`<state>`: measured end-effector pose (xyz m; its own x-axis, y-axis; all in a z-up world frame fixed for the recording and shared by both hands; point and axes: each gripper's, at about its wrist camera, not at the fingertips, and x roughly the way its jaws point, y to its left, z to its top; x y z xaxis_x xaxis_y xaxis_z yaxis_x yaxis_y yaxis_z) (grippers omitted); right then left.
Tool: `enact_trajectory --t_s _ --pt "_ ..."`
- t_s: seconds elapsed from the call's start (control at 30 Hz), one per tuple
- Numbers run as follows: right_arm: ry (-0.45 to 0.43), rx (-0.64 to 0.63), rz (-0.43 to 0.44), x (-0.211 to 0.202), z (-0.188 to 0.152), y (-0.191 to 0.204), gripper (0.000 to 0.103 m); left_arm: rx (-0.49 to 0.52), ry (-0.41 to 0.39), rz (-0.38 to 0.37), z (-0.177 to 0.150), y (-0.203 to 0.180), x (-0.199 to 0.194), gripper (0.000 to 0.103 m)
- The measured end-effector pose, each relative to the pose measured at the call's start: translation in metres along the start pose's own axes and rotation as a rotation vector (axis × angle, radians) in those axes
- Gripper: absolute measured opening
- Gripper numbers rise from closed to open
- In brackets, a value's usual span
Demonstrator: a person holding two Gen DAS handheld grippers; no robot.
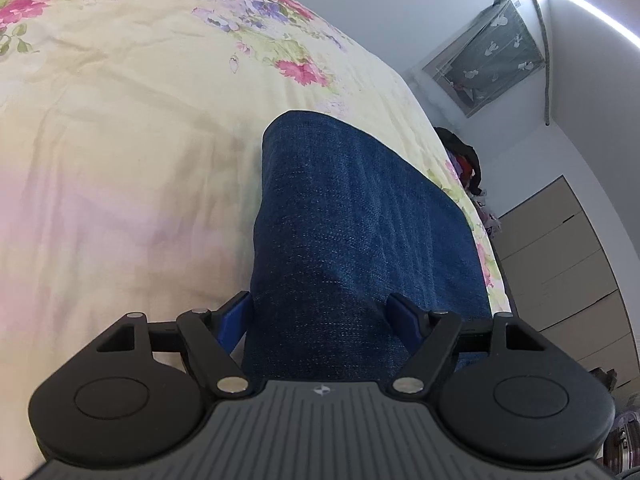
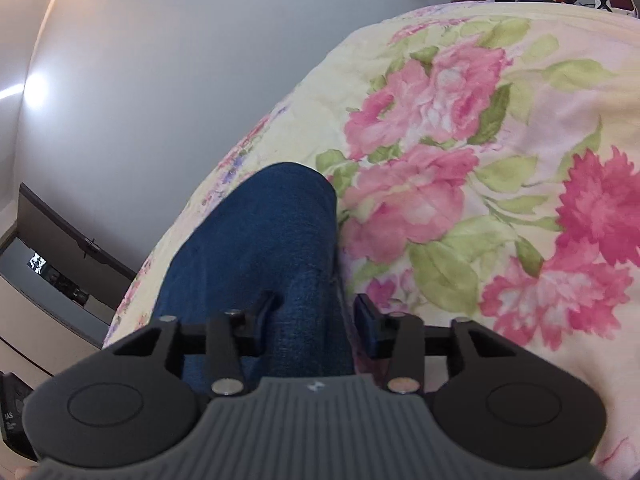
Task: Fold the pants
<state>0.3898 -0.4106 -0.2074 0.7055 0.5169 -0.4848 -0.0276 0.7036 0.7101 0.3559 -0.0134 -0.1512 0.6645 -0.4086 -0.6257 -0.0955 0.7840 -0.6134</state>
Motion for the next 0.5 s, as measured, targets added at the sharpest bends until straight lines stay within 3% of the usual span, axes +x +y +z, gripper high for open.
enact_trajectory --t_s 0.13,0.23,0.37,0.43,0.5 --pt "-0.021 0.028 0.021 -0.028 -0.001 -0.003 0.044 0.061 0.002 -0.006 -0.006 -0.004 -0.007 0.083" --pt "0.010 -0.012 0.024 -0.041 -0.005 -0.001 0.026 0.112 0.049 0.050 -0.010 -0.002 0.001 0.085" --pt "0.080 -0.149 -0.105 -0.037 -0.017 0.003 0.026 0.150 0.067 0.083 -0.016 -0.003 0.002 0.086" --pt "0.079 -0.169 -0.154 -0.041 -0.019 0.002 0.033 0.181 0.047 0.107 -0.017 -0.012 -0.007 0.082" --pt "0.047 -0.225 -0.223 -0.050 -0.020 0.013 0.034 0.213 0.028 0.113 -0.015 -0.020 -0.016 0.076"
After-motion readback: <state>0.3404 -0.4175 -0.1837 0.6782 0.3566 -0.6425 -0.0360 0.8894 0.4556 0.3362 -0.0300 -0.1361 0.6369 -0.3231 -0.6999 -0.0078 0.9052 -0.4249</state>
